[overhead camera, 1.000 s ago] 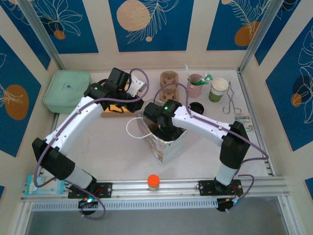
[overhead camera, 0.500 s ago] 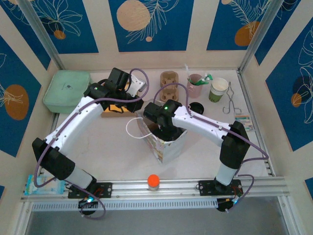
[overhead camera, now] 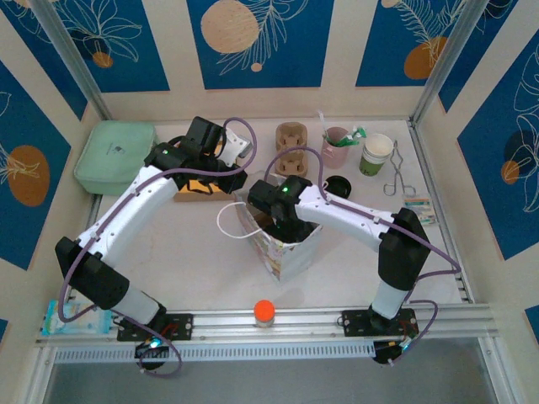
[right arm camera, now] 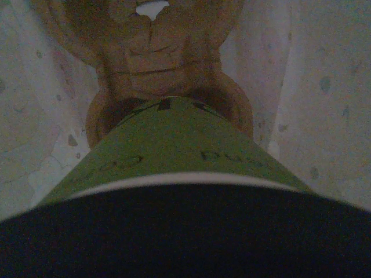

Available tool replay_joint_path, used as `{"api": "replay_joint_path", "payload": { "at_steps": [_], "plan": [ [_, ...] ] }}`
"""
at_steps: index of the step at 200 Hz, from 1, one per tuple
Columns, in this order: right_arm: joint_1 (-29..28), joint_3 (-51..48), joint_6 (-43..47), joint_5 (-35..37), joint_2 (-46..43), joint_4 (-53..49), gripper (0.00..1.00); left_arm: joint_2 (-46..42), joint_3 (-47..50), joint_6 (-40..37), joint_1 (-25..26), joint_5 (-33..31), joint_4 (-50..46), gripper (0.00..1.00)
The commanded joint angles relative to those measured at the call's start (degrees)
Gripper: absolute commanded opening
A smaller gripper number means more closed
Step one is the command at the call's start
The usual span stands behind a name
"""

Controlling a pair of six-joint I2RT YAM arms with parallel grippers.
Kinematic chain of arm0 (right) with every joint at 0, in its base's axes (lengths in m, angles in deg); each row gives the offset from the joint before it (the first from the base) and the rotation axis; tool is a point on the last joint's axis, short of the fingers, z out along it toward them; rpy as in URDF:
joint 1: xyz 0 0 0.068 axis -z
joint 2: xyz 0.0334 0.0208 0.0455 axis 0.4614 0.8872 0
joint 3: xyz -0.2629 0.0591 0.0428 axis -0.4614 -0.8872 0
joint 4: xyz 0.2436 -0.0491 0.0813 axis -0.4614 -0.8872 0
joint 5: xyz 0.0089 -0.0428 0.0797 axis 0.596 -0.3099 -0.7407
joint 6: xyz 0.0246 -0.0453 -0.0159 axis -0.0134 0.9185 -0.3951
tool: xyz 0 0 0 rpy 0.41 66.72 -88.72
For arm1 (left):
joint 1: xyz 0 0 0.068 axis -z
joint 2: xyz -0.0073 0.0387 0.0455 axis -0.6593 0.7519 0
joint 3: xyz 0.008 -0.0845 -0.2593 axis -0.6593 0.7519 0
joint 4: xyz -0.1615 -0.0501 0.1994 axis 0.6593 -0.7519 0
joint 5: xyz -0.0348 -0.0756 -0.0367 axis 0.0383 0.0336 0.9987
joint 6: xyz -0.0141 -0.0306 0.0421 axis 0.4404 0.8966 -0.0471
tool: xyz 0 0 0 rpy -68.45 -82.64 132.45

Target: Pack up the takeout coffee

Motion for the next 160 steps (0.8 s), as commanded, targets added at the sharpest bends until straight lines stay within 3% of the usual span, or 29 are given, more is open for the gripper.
{"api": "replay_joint_path", "payload": {
  "at_steps": [1,160],
  "plan": [
    [0.05,-0.9,-0.52,-1.18,-1.84,0.31,0.41,-0.58,-0.87,-0.12,0.45,-0.45,-0.34,0.11],
    [0.36,-2.01,-2.35,-2.22,-1.09,-0.97,0.41,-1.09,-0.6,-0.12,0.53,-1.14,-0.26,0.11]
  ]
}}
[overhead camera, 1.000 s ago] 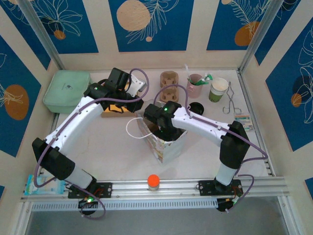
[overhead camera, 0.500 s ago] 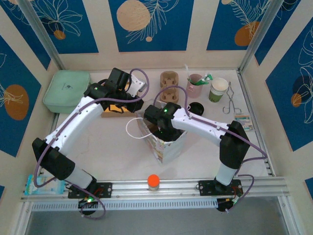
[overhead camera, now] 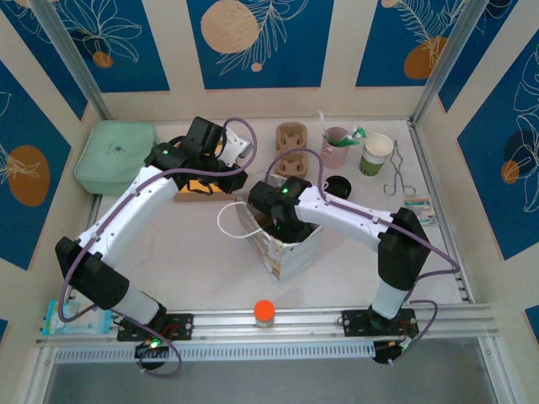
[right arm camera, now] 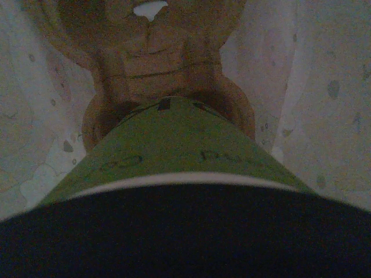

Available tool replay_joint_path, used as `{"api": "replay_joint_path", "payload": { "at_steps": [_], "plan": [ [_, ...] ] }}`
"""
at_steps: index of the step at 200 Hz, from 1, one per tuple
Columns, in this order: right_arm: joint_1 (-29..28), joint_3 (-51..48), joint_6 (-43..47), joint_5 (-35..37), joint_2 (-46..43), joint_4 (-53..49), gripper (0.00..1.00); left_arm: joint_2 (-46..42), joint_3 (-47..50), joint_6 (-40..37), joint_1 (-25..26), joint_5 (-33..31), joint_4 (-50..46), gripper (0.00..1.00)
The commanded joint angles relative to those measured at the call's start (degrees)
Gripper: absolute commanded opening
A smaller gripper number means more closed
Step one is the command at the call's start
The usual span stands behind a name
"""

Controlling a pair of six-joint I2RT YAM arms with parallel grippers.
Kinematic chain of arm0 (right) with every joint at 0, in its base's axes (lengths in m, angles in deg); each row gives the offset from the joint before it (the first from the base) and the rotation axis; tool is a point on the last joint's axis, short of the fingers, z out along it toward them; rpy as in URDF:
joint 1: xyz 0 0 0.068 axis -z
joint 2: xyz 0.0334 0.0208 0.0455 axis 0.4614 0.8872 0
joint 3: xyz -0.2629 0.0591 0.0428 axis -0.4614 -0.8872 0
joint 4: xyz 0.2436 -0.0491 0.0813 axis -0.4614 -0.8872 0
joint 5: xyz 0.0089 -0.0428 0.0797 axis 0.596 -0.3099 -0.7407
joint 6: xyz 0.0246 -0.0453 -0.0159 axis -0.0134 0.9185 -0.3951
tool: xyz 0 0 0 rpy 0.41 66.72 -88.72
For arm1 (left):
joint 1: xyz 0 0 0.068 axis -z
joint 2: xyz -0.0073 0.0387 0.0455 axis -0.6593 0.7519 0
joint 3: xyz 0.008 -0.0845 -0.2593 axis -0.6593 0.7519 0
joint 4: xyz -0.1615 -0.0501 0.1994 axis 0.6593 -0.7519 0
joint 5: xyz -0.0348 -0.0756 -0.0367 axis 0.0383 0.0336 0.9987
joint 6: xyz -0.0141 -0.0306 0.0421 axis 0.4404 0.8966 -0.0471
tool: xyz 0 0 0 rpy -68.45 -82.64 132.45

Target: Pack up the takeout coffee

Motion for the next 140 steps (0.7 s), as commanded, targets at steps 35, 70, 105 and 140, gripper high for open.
{"api": "replay_joint_path", "payload": {
  "at_steps": [35,70,105,140],
  "plan": [
    [-0.18,-0.61,-2.03,-2.1,-0.96,-3.19,0.41,-0.86,-0.78,0.05,0.43,-2.59,-0.37,0.11],
    [-0.34,-1.53,-2.47,-2.23,-0.96,-2.96,0.41,-0.8,-1.04,0.23,0.4,-3.17,-0.6,0.11],
    [-0.35,-2.7,-2.83,-2.87,-1.0,-2.08,0.41,-1.29,-0.96,0.32,0.43,-4.14,-0.39,0.1],
    [-0.39,-3.67,-2.91,-3.09,-1.0,-1.5,0.41,-1.48,-1.03,0.49,0.42,-4.58,-0.26,0.1]
  ]
}}
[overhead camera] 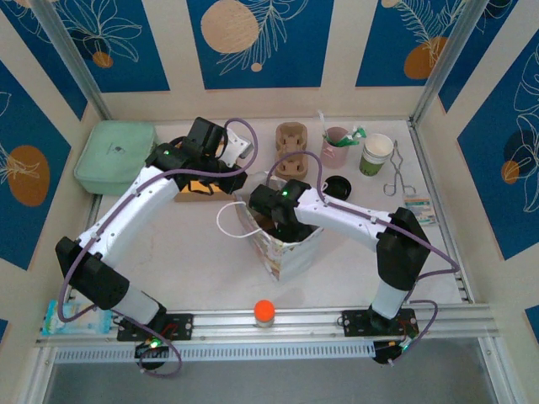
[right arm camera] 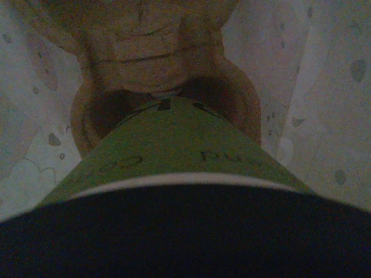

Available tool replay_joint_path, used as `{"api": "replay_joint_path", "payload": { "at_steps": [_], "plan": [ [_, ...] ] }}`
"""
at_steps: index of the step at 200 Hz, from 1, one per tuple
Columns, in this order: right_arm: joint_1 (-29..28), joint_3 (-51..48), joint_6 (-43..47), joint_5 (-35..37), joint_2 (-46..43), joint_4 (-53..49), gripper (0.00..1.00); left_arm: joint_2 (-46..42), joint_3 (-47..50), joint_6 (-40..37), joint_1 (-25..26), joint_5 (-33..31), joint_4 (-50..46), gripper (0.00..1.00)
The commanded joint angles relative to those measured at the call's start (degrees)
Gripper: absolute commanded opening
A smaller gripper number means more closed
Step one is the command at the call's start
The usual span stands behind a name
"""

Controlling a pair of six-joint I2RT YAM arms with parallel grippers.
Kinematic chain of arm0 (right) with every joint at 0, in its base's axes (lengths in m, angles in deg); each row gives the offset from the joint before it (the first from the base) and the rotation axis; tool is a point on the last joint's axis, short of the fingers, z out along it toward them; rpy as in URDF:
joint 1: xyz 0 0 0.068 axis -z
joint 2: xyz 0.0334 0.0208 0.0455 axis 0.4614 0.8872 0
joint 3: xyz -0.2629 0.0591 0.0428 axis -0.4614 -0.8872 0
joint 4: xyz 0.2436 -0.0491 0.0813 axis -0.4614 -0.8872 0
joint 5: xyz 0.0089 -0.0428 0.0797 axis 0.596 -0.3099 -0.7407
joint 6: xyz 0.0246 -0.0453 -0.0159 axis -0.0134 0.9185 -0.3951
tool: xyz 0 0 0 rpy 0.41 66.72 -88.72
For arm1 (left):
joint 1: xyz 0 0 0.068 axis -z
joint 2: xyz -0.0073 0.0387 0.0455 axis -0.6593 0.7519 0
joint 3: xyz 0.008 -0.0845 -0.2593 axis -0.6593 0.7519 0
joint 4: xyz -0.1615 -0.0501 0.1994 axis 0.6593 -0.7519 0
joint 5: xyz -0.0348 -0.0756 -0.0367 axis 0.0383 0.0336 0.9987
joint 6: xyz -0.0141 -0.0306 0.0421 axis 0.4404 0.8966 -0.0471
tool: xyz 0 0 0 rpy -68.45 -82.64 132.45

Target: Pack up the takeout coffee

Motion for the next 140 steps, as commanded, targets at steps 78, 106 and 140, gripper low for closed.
{"api": "replay_joint_path", "payload": {
  "at_steps": [78,106,140],
  "plan": [
    [-0.1,-1.87,-0.99,-1.5,-0.93,-0.95,0.41,-1.64,-1.46,0.51,0.09,-2.7,-0.06,0.1],
    [0.08,-2.14,-0.82,-1.58,-0.91,-0.42,0.41,-1.57,-1.48,0.52,0.1,-2.52,-0.05,0.1],
    [0.32,-2.54,-0.72,-1.63,-0.82,-0.17,0.41,-1.55,-1.75,0.6,0.1,-2.68,-0.07,0.1]
  ]
}}
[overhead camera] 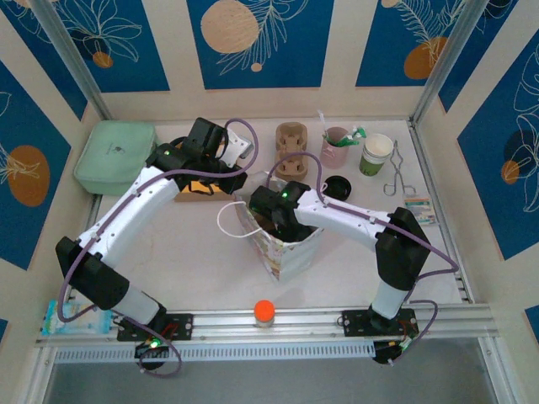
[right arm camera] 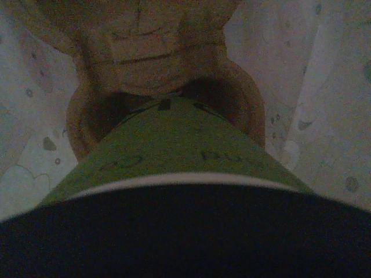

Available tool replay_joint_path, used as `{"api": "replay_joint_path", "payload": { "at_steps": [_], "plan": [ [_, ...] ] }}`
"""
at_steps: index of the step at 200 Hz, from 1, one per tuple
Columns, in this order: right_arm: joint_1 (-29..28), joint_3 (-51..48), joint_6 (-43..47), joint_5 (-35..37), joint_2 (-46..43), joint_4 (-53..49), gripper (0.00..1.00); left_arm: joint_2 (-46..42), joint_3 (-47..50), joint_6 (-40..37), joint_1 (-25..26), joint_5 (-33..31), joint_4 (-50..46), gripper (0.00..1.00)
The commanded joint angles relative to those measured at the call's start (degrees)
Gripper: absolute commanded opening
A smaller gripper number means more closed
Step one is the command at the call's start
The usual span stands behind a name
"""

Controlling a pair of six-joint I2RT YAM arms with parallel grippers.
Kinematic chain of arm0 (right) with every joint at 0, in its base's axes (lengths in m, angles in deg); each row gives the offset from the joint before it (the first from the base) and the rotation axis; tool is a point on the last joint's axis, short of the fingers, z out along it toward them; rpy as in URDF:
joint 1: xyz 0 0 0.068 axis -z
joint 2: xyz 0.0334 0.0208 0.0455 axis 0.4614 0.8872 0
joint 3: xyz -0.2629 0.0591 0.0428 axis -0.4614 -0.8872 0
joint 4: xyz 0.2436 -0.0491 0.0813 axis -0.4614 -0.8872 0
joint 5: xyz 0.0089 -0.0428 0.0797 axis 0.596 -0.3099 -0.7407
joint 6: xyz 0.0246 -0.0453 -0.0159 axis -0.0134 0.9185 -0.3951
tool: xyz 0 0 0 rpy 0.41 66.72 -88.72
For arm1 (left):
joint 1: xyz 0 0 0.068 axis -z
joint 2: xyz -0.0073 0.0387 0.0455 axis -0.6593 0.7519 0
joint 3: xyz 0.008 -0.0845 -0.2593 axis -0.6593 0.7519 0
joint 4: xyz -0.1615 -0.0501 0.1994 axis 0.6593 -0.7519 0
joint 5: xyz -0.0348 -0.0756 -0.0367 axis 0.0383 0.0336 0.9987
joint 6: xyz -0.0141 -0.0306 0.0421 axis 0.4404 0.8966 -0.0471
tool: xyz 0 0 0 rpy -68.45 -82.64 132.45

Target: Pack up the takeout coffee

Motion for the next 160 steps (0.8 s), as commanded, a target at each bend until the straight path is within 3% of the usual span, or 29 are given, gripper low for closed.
{"api": "replay_joint_path", "payload": {
  "at_steps": [1,160],
  "plan": [
    [0.35,-1.23,-0.57,-1.58,-0.82,-1.56,0.41,-1.55,-1.73,0.54,0.1,-1.88,-0.09,0.1],
    [0.78,-4.68,-0.84,-2.68,-0.72,1.16,0.41,-1.9,-1.91,0.58,0.1,-2.25,-0.14,0.1]
  ]
}}
